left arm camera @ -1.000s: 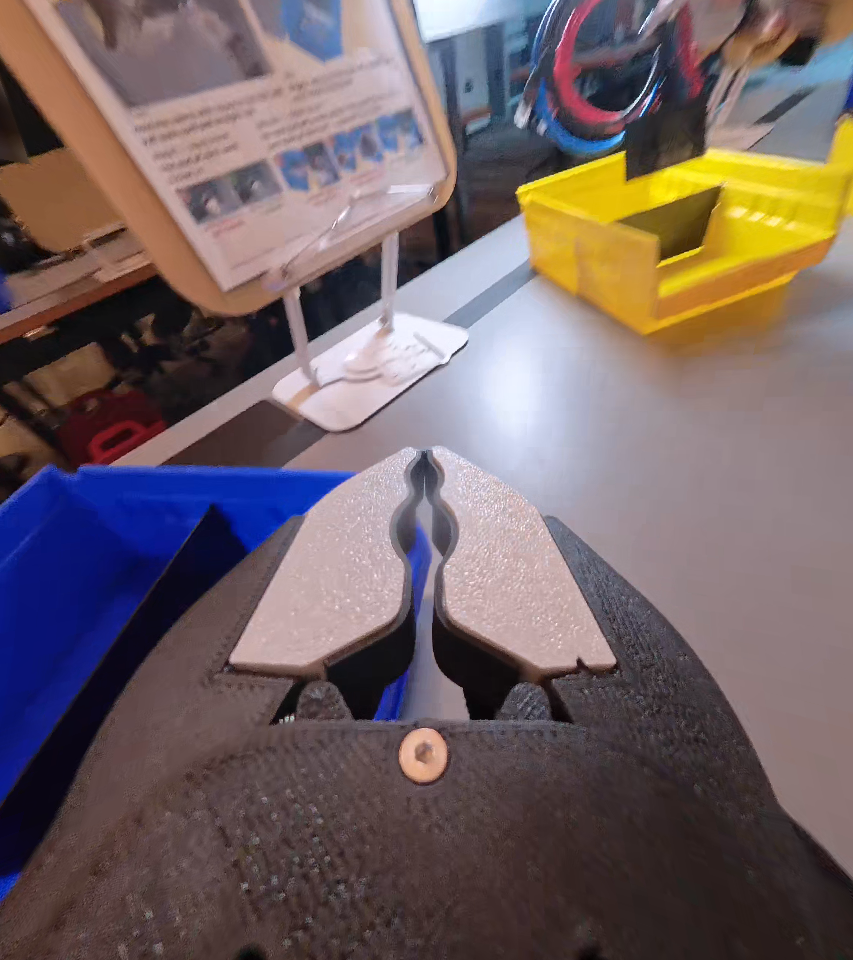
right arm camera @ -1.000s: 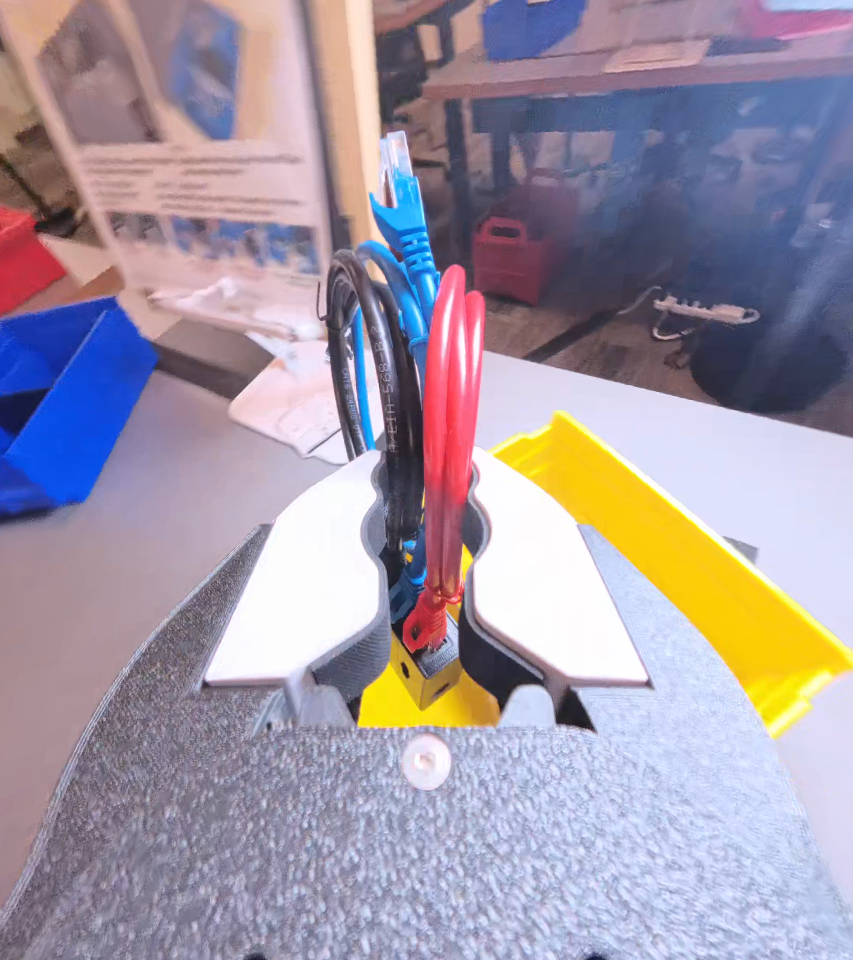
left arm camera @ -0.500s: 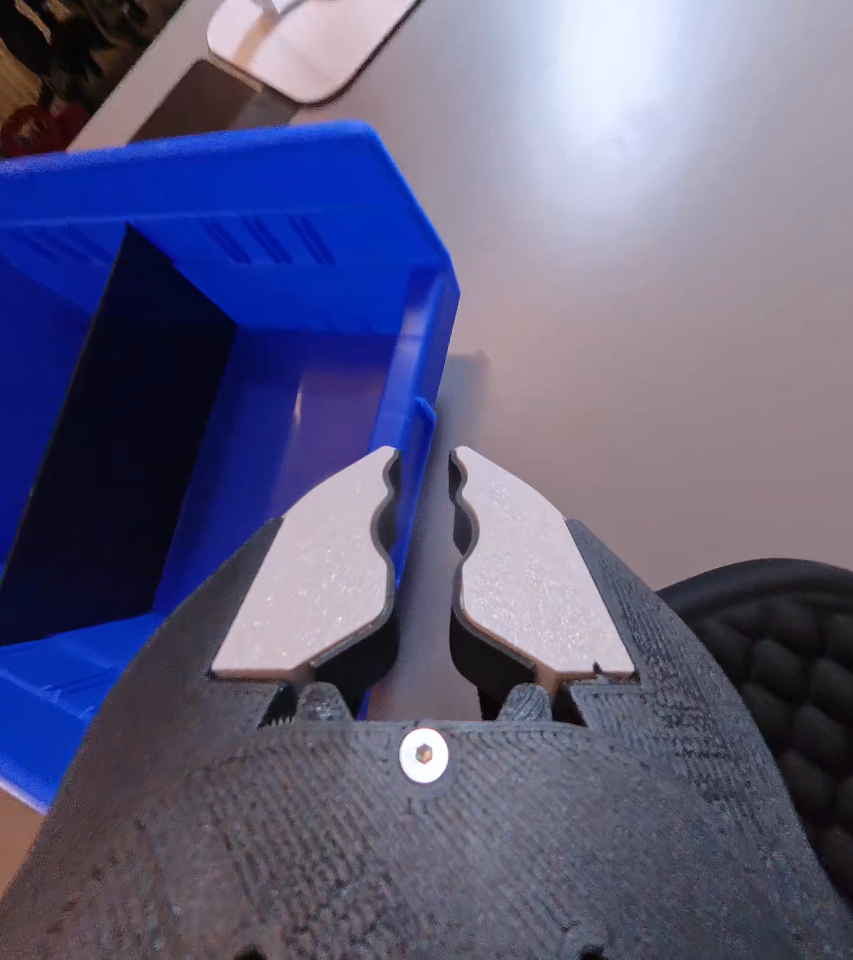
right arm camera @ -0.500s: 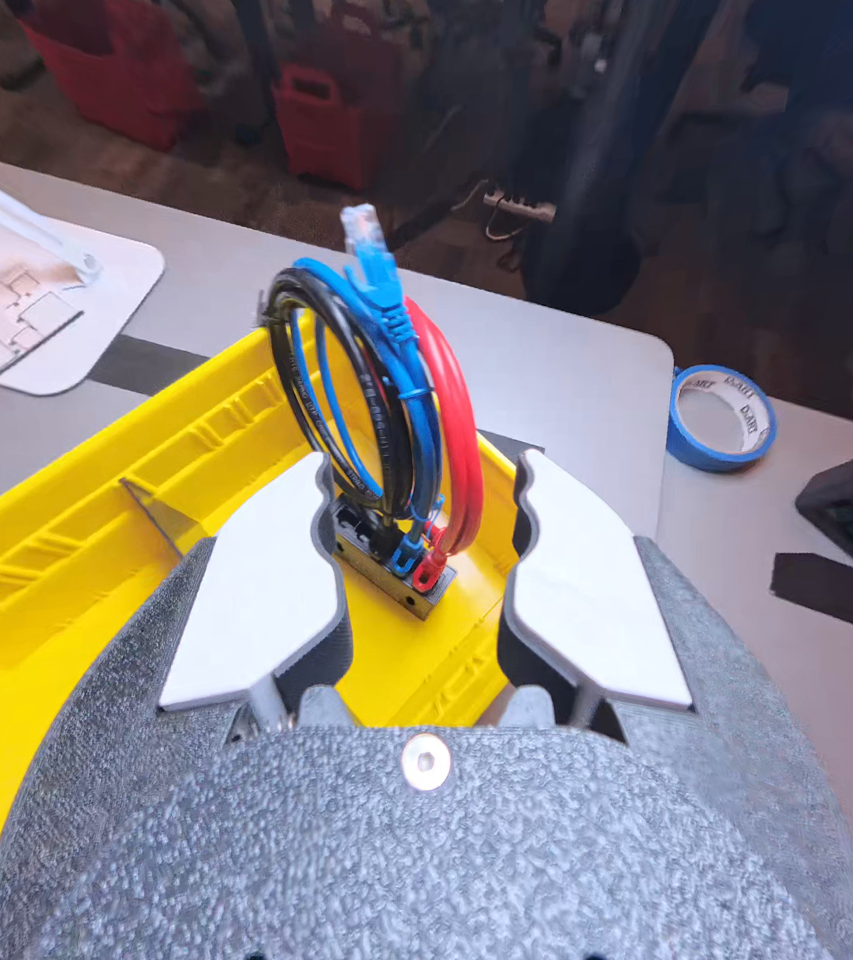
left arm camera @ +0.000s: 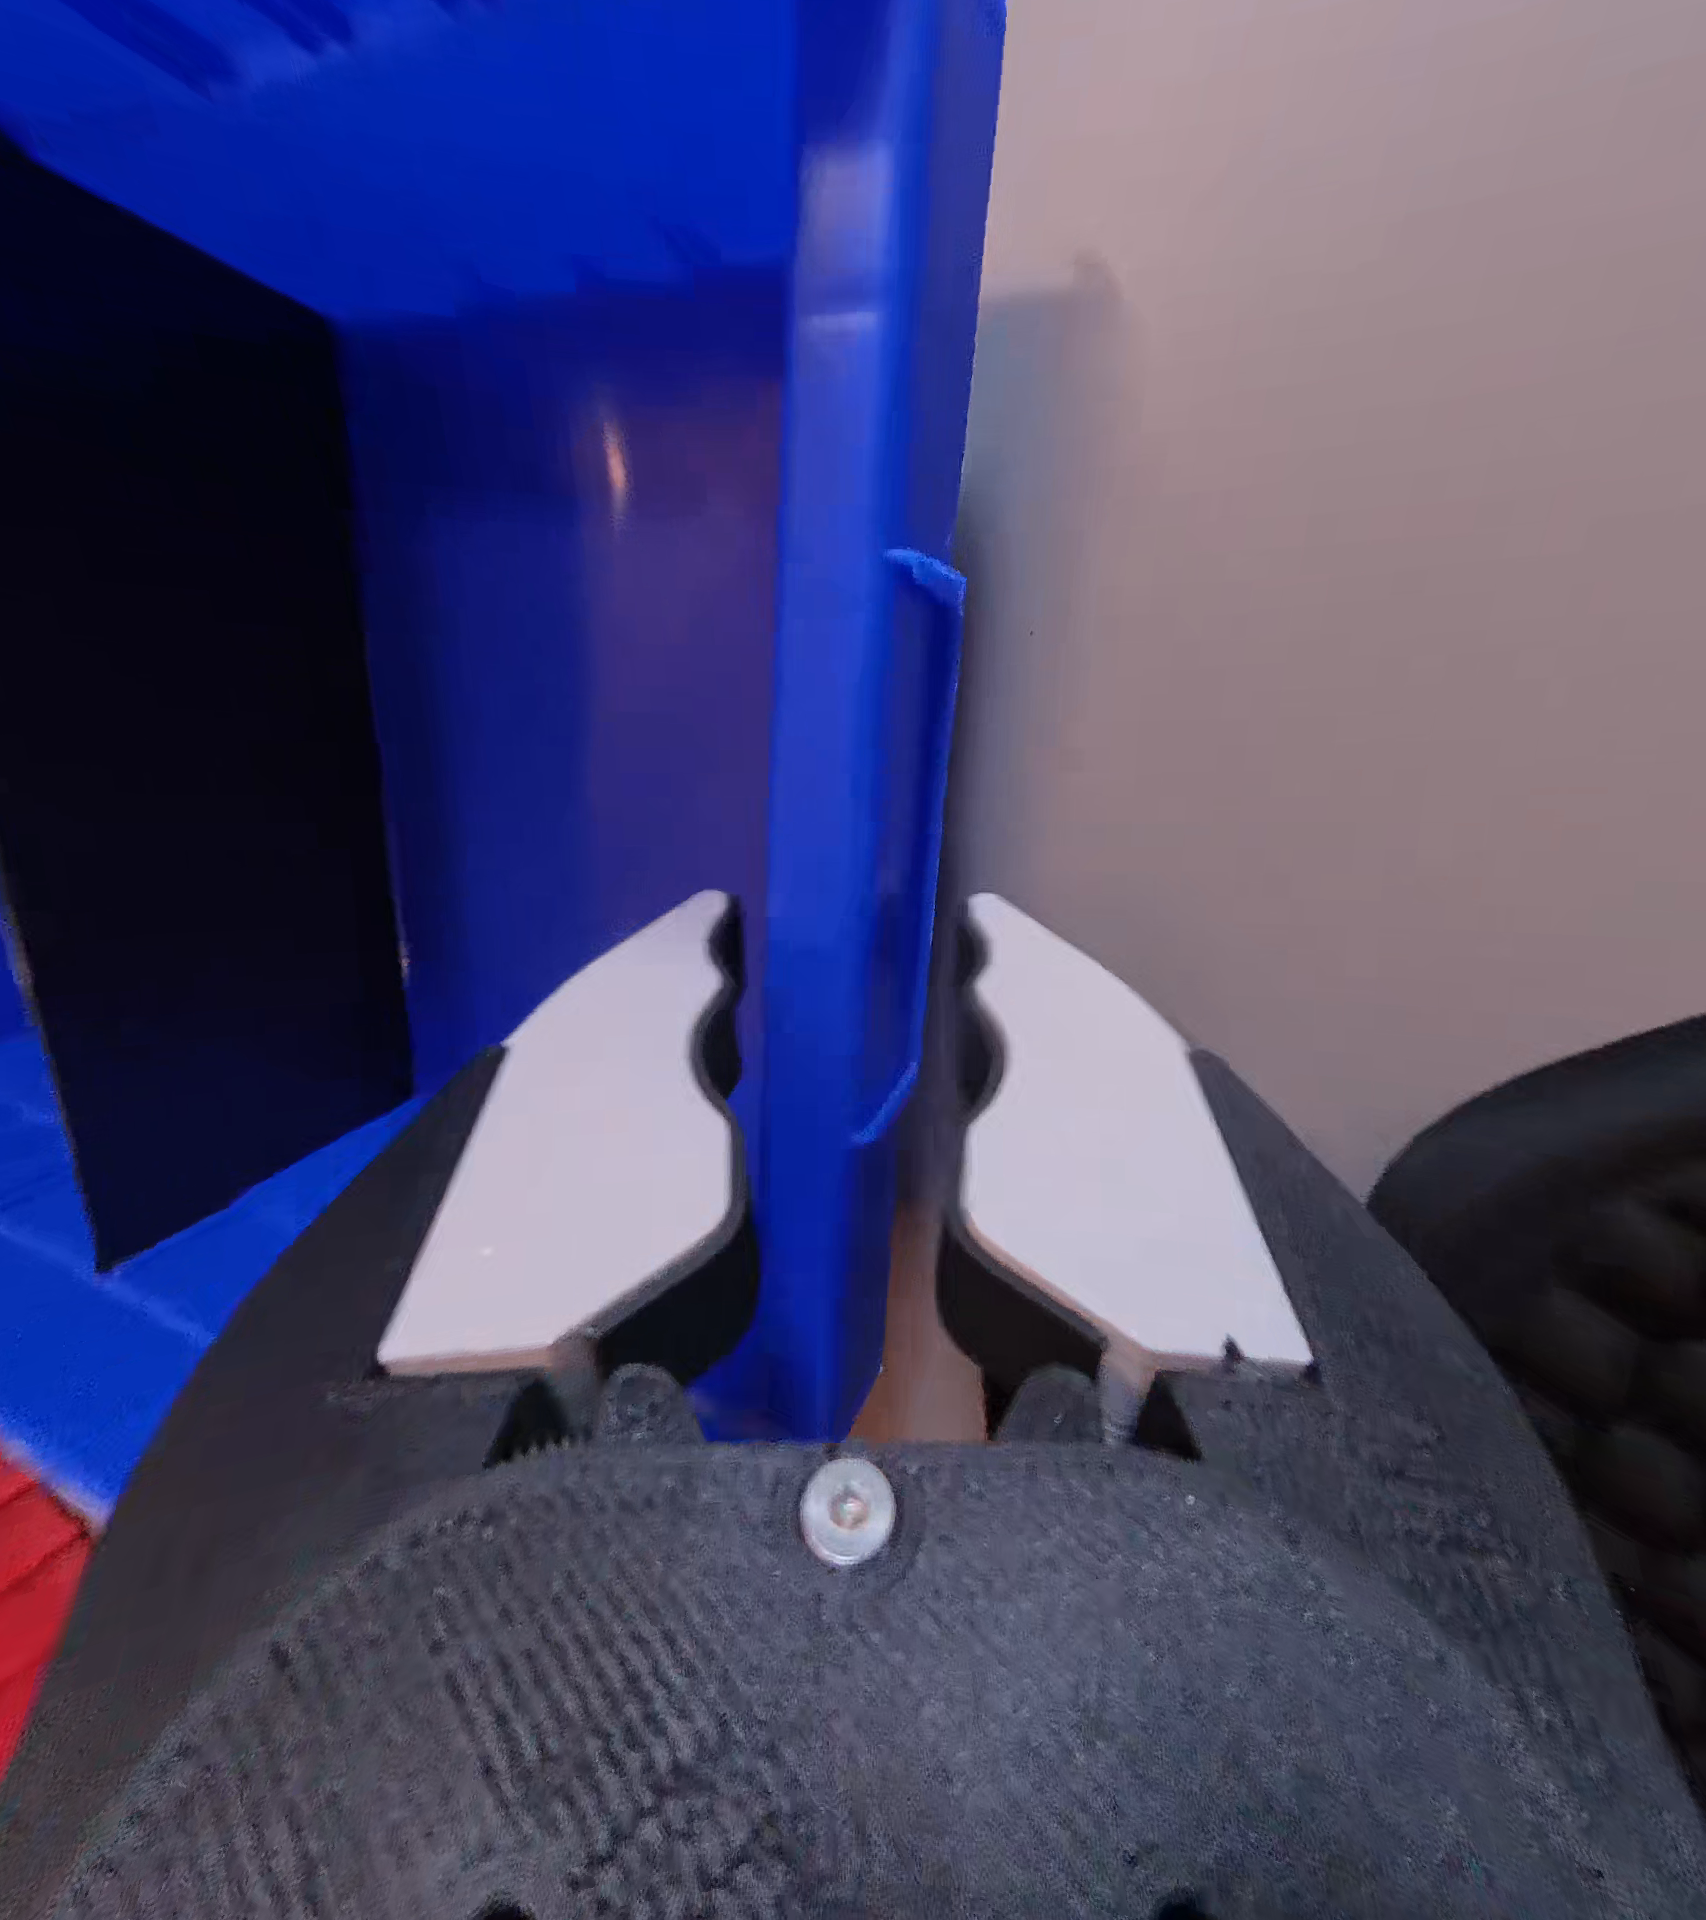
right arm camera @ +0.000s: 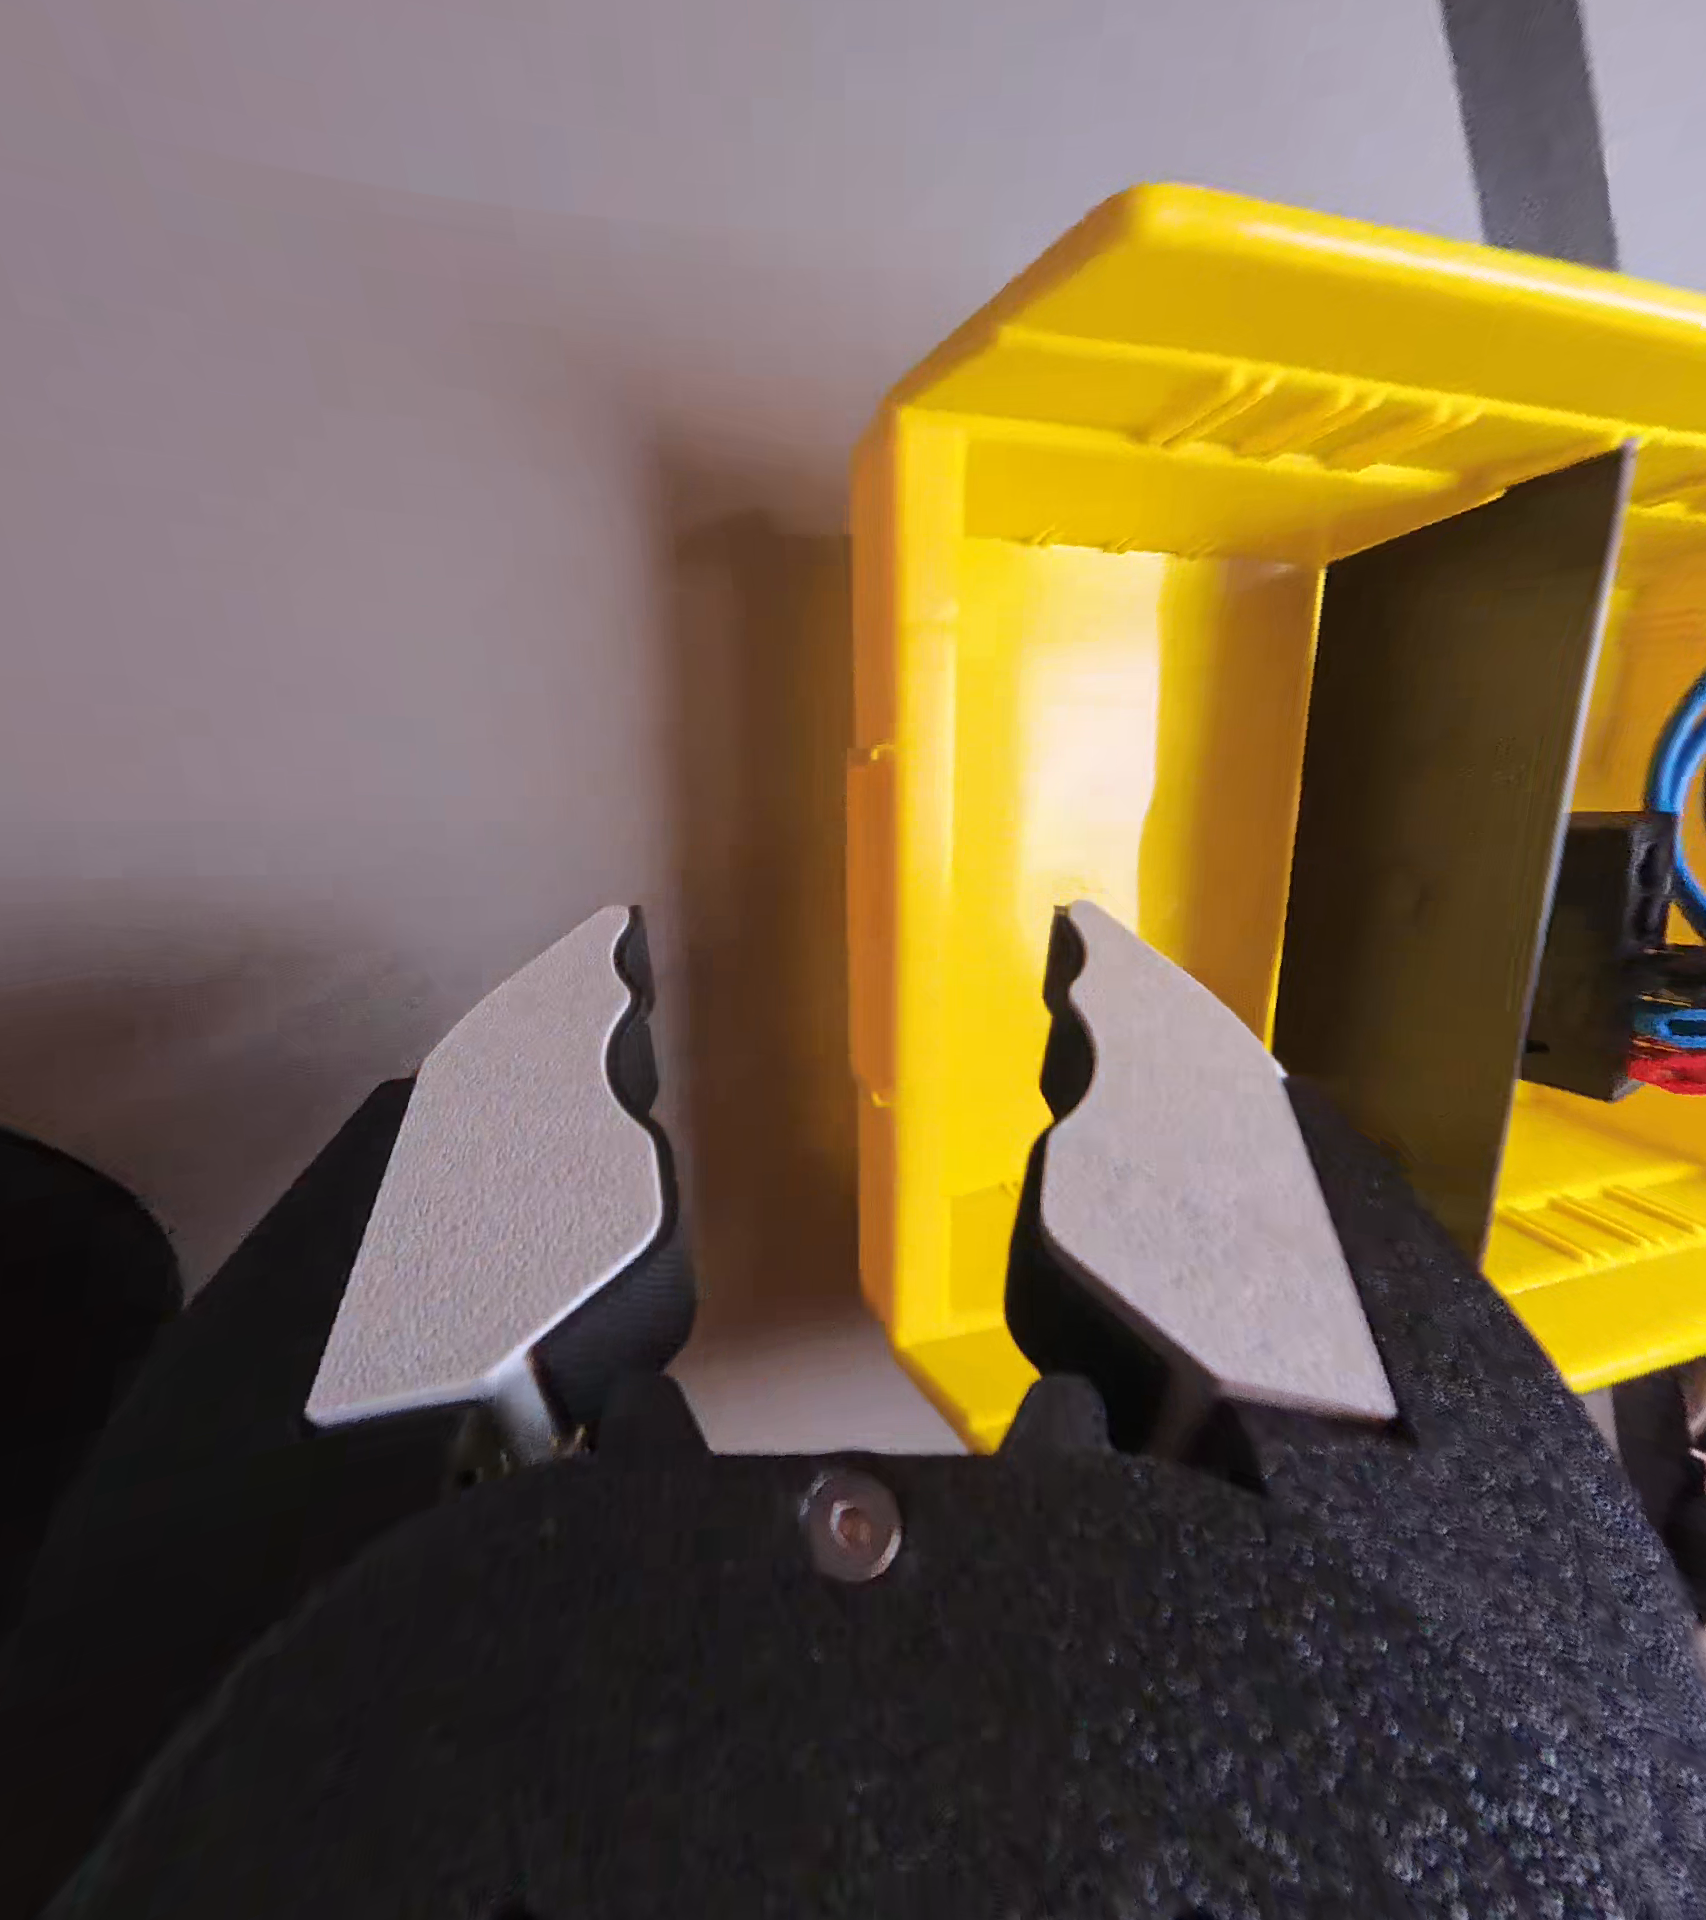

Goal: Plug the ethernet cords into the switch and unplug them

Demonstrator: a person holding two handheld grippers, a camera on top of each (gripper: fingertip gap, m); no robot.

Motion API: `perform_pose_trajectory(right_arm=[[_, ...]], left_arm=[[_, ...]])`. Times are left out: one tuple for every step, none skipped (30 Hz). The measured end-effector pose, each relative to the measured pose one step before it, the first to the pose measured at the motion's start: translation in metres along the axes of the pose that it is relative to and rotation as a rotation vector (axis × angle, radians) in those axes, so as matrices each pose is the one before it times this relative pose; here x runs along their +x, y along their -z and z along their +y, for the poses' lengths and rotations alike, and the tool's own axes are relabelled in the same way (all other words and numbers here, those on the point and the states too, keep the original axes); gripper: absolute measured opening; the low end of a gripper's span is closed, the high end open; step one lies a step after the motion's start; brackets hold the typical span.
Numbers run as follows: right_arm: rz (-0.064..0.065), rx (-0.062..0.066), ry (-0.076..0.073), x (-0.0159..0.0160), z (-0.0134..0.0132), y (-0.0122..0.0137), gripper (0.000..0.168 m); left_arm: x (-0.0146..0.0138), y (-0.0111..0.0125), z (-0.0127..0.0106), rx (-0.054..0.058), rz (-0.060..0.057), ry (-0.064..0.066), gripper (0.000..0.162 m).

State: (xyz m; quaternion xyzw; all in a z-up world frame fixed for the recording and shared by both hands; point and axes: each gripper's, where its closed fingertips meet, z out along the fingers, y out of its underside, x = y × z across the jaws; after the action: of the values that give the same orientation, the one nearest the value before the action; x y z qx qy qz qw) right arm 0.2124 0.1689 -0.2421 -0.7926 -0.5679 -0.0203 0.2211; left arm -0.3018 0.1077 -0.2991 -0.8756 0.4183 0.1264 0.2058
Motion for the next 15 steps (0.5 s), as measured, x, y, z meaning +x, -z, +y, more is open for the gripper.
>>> perform_pose_trajectory(right_arm=[[0.0107, -0.0277, 0.0092, -0.00307, 0.00381, -0.00581, 0.073], [0.0082, -0.0203, 0.0030, -0.00299, 0.00288, -0.00509, 0.073], [0.0088, -0.0166, -0.0013, -0.00237, 0.00270, -0.00429, 0.073], [0.0139, -0.0168, 0.0020, -0.00128, 0.00287, -0.00360, 0.073], [0.0136, -0.0115, 0.0014, -0.00089, 0.00229, -0.00289, 0.073], [0.0096, -0.0108, -0.0041, -0.00062, 0.00237, -0.00234, 0.072], [0.0159, -0.0131, -0.0020, 0.00087, 0.00274, -0.00201, 0.071], [0.0248, -0.0144, 0.0046, 0.00255, 0.00324, -0.00172, 0.071], [0.0167, -0.0145, 0.0034, 0.00203, 0.00338, -0.00187, 0.070], [0.0035, -0.0131, -0.0042, 0.00068, 0.00325, -0.00230, 0.070], [-0.0014, -0.0089, -0.0086, 0.00034, 0.00243, -0.00284, 0.069], [-0.0014, -0.0087, -0.0039, 0.00008, 0.00197, -0.00334, 0.068], [0.0016, -0.0120, 0.0001, 0.00026, 0.00192, -0.00396, 0.066], [0.0057, -0.0123, 0.0028, 0.00080, 0.00176, -0.00422, 0.064], [0.0123, -0.0127, 0.0033, 0.00168, 0.00185, -0.00418, 0.060]], left_arm=[[-0.00063, -0.00577, 0.00336, -0.0160, 0.0026, -0.0012, 0.030], [-0.00196, -0.00028, 0.00024, 0.0062, -0.0094, -0.0131, 0.030], [0.00083, 0.00066, 0.00135, -0.0050, 0.0067, -0.0038, 0.030], [0.00217, 0.00107, 0.00034, -0.0020, 0.0056, -0.0006, 0.030], [0.00267, 0.00110, -0.00129, 0.0040, -0.0075, -0.0096, 0.030], [0.00421, 0.00161, -0.00210, 0.0079, -0.0092, -0.0168, 0.030], [0.00675, 0.00268, -0.00258, 0.0103, 0.0035, -0.0131, 0.030], [0.00844, 0.00316, -0.00348, 0.0130, 0.0087, -0.0165, 0.030], [0.00903, 0.00303, -0.00450, 0.0162, 0.0057, -0.0222, 0.030], [0.00929, 0.00288, -0.00553, 0.0183, 0.0024, -0.0256, 0.030], [0.00913, 0.00278, -0.00598, 0.0184, 0.0023, -0.0271, 0.030], [0.00856, 0.00252, -0.00629, 0.0177, 0.0045, -0.0254, 0.030], [0.00778, 0.00216, -0.00674, 0.0188, 0.0050, -0.0211, 0.030], [0.00656, 0.00157, -0.00703, 0.0194, 0.0022, -0.0195, 0.030], [0.00578, 0.00150, -0.00696, 0.0162, -0.0002, -0.0239, 0.030]])
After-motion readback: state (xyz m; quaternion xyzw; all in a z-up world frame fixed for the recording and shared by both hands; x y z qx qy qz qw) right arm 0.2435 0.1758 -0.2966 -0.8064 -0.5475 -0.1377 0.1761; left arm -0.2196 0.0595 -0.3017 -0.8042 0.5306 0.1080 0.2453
